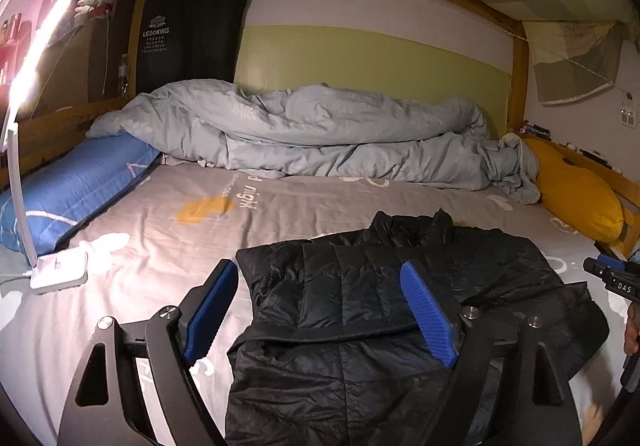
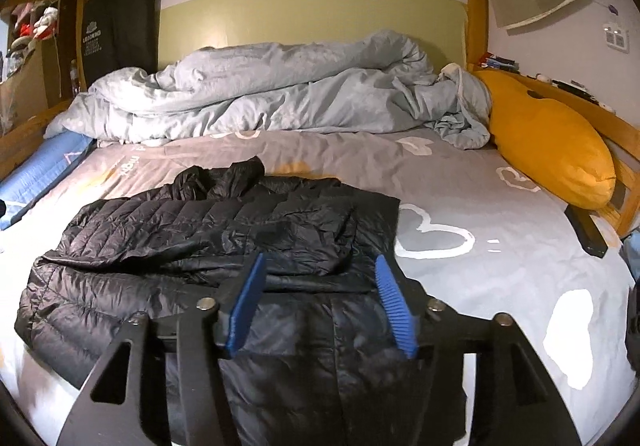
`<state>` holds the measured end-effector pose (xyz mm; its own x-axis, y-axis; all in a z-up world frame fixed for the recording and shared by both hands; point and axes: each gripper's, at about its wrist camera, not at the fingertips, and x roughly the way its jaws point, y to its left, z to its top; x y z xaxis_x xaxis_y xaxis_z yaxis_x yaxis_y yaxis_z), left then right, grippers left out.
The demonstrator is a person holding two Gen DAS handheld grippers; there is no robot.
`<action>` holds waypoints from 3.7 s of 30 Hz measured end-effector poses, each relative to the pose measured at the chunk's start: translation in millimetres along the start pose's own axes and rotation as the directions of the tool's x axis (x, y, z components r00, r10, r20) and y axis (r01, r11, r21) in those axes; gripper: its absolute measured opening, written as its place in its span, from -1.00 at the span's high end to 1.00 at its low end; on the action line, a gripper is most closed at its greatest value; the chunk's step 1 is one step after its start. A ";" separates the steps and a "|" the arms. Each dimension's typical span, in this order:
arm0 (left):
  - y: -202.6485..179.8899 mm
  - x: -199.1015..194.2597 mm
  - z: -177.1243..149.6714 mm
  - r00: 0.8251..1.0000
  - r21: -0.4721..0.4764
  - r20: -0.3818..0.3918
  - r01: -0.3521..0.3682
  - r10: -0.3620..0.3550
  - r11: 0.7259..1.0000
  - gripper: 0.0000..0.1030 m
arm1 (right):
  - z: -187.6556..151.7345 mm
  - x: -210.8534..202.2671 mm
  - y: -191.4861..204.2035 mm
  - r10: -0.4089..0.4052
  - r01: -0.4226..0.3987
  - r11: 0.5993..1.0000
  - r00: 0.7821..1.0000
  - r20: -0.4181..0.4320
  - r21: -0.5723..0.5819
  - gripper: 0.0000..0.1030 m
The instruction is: Fold large clothes
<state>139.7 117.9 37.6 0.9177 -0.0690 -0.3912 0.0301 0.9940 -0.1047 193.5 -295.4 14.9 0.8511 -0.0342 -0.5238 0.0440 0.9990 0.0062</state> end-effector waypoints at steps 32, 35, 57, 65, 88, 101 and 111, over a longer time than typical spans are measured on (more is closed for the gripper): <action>57.0 95.4 -74.8 0.867 -0.223 -0.480 0.023 -0.130 0.975 -0.27 | -30.6 86.7 -109.4 0.106 -0.017 0.972 0.923 -0.370 0.236 -0.45; 44.3 89.8 -73.0 0.877 -0.154 -0.466 0.049 -0.116 0.987 0.40 | -37.4 94.1 -113.2 0.203 -0.084 0.950 0.899 -0.388 0.302 -0.02; 10.5 42.6 -58.5 0.956 0.078 -0.258 -0.122 0.138 0.989 0.24 | -20.9 25.8 -82.4 -0.038 0.050 0.994 0.991 -0.130 0.094 0.46; -9.2 0.7 -49.6 0.994 0.086 -0.087 -0.055 0.062 0.995 -0.67 | -14.2 -11.3 -64.4 -0.021 0.018 0.995 0.999 0.040 0.094 -0.13; -64.9 -33.0 -62.6 0.996 0.123 -0.063 0.065 -0.058 0.990 -0.71 | -49.0 -52.9 21.9 0.092 -0.090 0.996 0.989 0.114 -0.019 -0.95; -89.1 -25.5 -84.2 0.994 0.170 -0.083 0.078 -0.065 0.982 -1.00 | -59.4 -47.6 30.8 0.113 -0.112 0.993 0.992 0.047 -0.034 -0.98; -94.2 -19.6 -98.7 0.990 0.182 -0.134 0.069 -0.045 0.981 -1.00 | -62.2 -45.1 35.9 0.127 -0.126 0.990 0.992 0.025 -0.057 -0.98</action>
<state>79.8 17.2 -35.1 0.8539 -0.1241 -0.5054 0.1647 0.9857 0.0364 124.2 -256.3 -14.2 0.8627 0.0927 -0.4972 -0.0931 0.9954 0.0239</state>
